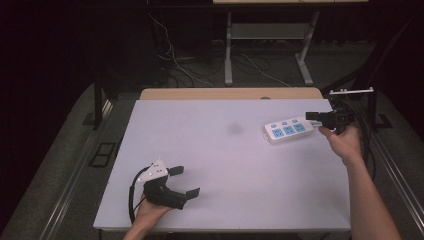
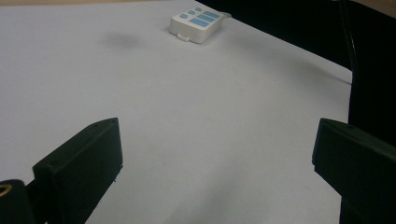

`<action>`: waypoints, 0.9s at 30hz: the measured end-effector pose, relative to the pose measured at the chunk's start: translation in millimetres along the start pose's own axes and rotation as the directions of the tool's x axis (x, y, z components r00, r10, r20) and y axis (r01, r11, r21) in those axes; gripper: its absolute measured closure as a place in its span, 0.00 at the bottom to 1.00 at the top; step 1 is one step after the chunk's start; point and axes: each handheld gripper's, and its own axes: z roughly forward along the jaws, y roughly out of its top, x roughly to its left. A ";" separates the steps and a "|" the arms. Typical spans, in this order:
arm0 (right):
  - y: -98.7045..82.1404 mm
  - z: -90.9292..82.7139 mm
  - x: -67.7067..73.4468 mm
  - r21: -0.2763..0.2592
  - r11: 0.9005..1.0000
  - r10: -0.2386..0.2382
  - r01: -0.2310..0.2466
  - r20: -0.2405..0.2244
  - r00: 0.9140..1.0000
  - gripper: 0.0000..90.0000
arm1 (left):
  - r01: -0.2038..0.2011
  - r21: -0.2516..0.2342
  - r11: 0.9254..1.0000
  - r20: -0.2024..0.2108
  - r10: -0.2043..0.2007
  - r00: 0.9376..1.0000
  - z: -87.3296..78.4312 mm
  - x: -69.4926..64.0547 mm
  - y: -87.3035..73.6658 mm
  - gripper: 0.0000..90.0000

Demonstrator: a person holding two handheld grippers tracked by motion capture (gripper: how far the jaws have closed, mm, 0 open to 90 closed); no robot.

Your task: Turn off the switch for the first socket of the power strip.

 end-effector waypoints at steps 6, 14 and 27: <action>-12.1 -7.4 12.8 -0.027 1.000 0.002 -0.003 -0.031 1.000 0.83 | -0.001 0.000 1.000 0.000 0.001 1.000 0.0 -0.3 0.1 0.00; -26.1 -16.1 21.8 -0.076 0.996 0.031 -0.035 -0.049 0.998 0.52 | 0.000 -0.005 1.000 0.003 0.000 1.000 -0.7 -0.2 0.1 0.00; -53.8 -32.3 41.4 -0.132 0.991 -0.006 -0.024 -0.226 0.974 0.00 | -0.003 -0.006 1.000 0.004 0.003 1.000 -0.3 -0.8 0.1 0.01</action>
